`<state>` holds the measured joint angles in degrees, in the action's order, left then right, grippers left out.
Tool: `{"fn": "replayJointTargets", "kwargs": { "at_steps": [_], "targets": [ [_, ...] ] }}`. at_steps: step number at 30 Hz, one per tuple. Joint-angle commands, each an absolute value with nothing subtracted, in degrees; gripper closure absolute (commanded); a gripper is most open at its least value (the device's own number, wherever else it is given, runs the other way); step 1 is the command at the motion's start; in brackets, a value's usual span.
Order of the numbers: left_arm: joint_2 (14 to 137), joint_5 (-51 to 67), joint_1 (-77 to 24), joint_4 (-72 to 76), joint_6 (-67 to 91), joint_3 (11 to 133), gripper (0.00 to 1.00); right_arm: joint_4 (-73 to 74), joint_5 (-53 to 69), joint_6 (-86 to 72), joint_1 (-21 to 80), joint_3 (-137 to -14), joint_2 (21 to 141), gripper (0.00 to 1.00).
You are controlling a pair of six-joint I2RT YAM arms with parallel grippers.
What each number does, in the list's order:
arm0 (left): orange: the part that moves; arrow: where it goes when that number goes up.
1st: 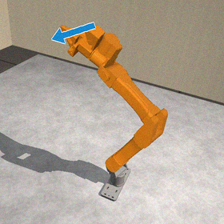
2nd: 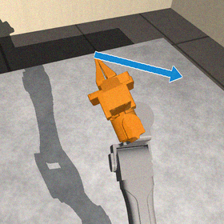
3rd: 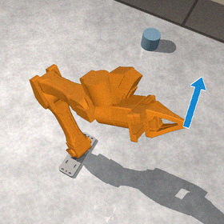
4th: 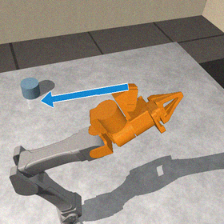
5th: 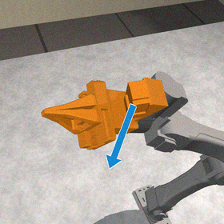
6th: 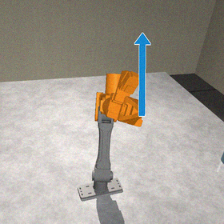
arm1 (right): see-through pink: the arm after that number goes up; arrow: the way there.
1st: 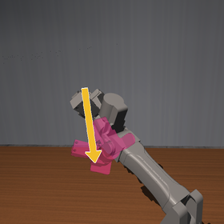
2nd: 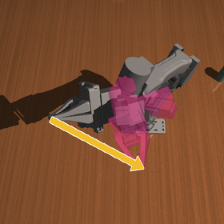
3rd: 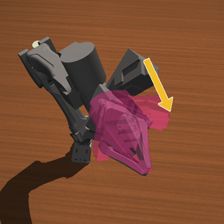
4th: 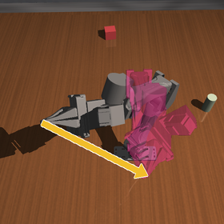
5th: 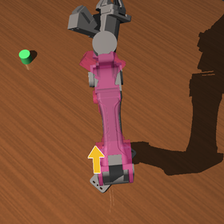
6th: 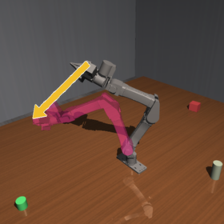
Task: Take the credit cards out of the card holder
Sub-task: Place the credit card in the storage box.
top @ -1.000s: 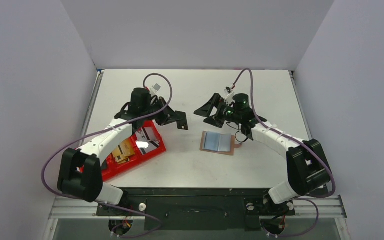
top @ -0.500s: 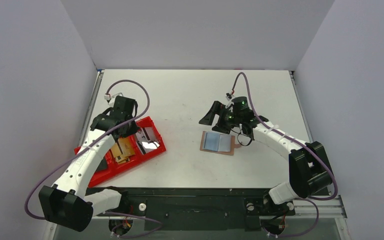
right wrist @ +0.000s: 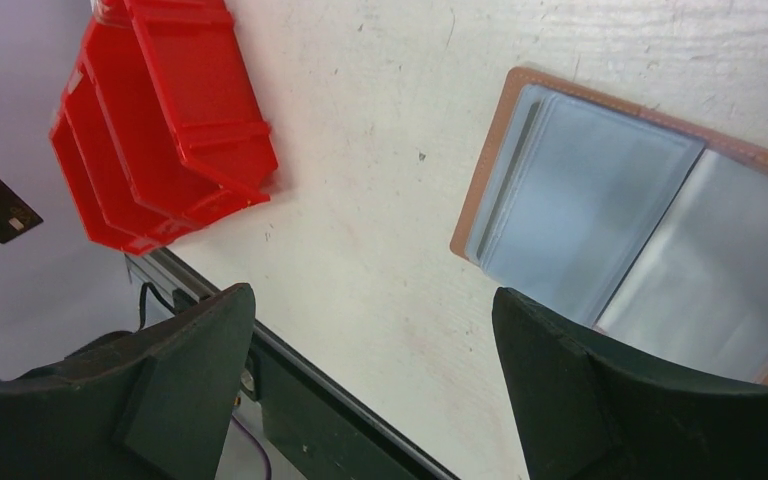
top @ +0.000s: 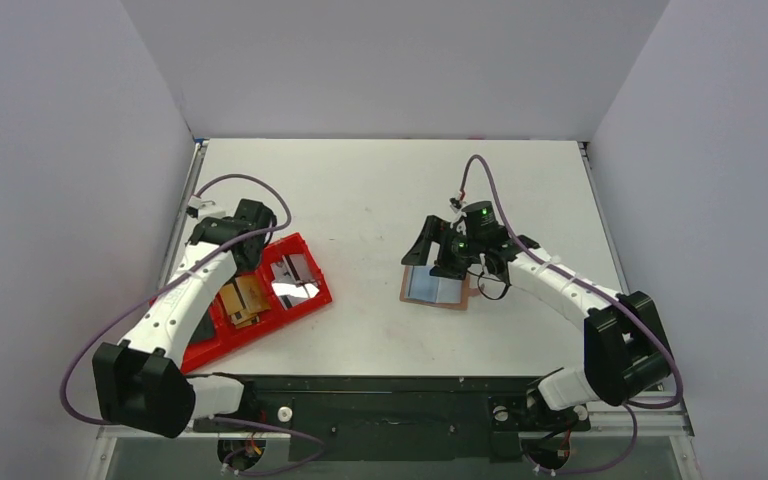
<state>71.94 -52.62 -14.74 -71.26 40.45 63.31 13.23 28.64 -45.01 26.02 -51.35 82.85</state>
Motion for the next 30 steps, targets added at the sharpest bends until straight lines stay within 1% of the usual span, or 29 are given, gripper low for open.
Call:
{"fn": "replayJointTargets", "kwargs": {
  "at_steps": [1, 4, 8, 11, 16, 23, 24, 25, 26, 27, 28, 30],
  "targets": [
    [76.23, -61.01, -12.79, -73.86, 42.02, 65.50, 1.00, 15.70, 27.05, -42.35, 27.82, -50.75, 78.29, 0.16],
    [79.62, -61.22, -10.34, -71.24, 41.62, 64.13, 1.00, 17.24, 26.11, -41.28, 29.44, -50.00, 76.89, 0.16],
    [82.37, -57.89, -6.20, -64.32, 37.50, 59.95, 1.00, 18.09, 25.39, -40.55, 30.60, -49.67, 76.34, 0.16],
    [84.33, -58.37, -3.84, -64.46, 36.75, 60.44, 1.00, 17.98, 25.38, -40.44, 31.13, -49.73, 76.55, 0.16],
    [86.24, -52.85, 2.17, -59.98, 30.84, 59.83, 1.00, 17.84, 25.48, -40.42, 31.68, -50.00, 76.81, 0.16],
    [87.36, -48.15, 4.69, -57.97, 27.37, 58.72, 1.00, 17.66, 25.47, -40.51, 31.81, -50.08, 76.83, 0.16],
    [87.49, -48.03, 4.72, -57.98, 27.40, 58.80, 0.98, 17.66, 25.48, -40.51, 31.82, -50.05, 76.82, 0.16],
    [87.68, -47.91, 4.74, -57.99, 27.35, 58.84, 0.93, 17.66, 25.44, -40.45, 31.84, -50.09, 76.77, 0.16],
    [87.79, -47.77, 4.74, -58.03, 27.43, 58.85, 0.81, 17.67, 25.37, -40.35, 31.83, -50.09, 76.63, 0.16],
    [87.86, -47.84, 4.81, -58.10, 27.47, 58.87, 0.76, 17.67, 25.38, -40.34, 31.86, -49.99, 76.59, 0.16],
    [87.83, -47.93, 4.78, -58.27, 27.61, 58.88, 0.69, 17.67, 25.40, -40.34, 31.84, -49.95, 76.63, 0.16],
    [87.37, -47.99, 4.75, -58.27, 27.74, 58.84, 0.65, 17.62, 25.32, -40.30, 31.86, -49.98, 76.61, 0.16]
  ]
}}
